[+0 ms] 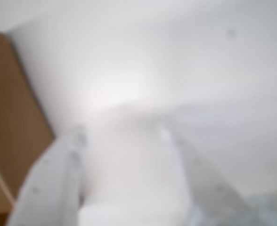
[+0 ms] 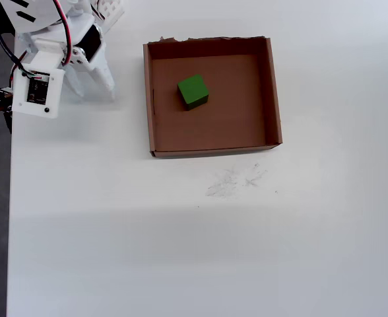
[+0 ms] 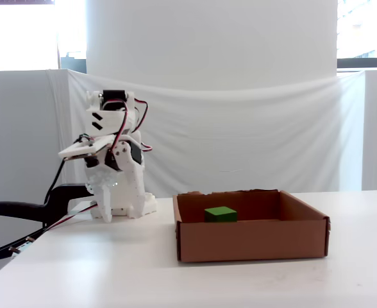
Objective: Grasp a green cube and put it in a box.
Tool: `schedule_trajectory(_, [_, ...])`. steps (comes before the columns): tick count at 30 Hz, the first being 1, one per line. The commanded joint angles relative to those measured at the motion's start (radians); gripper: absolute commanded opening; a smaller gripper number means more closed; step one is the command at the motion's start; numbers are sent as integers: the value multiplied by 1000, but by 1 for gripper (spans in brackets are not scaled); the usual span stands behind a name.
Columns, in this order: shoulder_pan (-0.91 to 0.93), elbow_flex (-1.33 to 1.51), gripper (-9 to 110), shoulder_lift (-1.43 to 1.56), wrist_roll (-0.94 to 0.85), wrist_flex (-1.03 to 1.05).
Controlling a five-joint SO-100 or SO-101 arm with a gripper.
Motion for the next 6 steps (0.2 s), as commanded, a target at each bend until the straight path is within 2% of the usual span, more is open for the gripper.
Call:
schedule_trajectory(1, [-5,-5,22,6,6,8])
schedule_trajectory(6, [-5,-5,22,6,6,8])
